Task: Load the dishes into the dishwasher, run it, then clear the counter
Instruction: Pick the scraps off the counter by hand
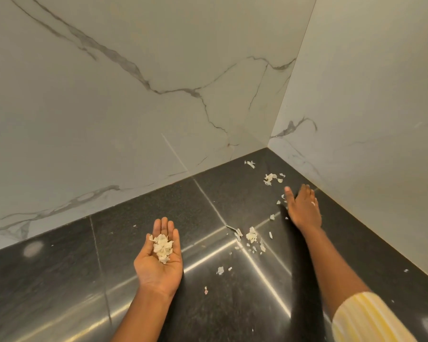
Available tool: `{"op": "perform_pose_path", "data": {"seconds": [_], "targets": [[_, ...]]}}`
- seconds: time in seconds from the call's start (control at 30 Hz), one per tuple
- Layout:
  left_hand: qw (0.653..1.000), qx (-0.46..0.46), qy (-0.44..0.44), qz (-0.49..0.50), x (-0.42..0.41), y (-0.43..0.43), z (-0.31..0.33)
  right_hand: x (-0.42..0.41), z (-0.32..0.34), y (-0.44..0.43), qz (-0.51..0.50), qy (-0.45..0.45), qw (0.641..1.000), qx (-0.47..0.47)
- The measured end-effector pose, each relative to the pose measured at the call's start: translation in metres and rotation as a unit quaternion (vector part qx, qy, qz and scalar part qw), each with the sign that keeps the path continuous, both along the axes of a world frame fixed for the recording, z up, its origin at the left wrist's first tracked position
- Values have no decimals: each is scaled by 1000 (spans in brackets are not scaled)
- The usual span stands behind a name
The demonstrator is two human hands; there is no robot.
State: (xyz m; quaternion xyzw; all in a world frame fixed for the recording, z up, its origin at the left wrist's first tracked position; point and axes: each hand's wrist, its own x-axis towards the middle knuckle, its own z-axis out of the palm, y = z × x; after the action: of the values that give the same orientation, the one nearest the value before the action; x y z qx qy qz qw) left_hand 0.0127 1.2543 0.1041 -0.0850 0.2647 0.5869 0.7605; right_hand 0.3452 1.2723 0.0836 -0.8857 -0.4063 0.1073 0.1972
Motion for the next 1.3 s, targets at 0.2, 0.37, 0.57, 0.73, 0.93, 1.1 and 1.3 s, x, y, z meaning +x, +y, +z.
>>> {"op": "perform_pose_path", "data": {"seconds": [0.2,0.37,0.57,0.73,0.93,1.1,1.3], "targets": [[1000,14,-17,7,2,10,-12,24,1,86,126,79,988,26],[999,37,18,-7,-1,8,-11,17,-1,130,211,101,971,51],[1000,9,23,-18,4,-1,-11,-3,5,120,349,75,934,26],[1000,16,12,-16,4,-5,-6,-36,14,56,414,106,904,26],[1000,14,2,-6,5,-8,-2,-56,19,-18,425,180,885,69],[999,29,26,-10,5,-8,-1,12,25,-26,126,133,979,94],[999,32,21,-1,13,-9,-6,-9,11,-3,219,20,975,-35]]}}
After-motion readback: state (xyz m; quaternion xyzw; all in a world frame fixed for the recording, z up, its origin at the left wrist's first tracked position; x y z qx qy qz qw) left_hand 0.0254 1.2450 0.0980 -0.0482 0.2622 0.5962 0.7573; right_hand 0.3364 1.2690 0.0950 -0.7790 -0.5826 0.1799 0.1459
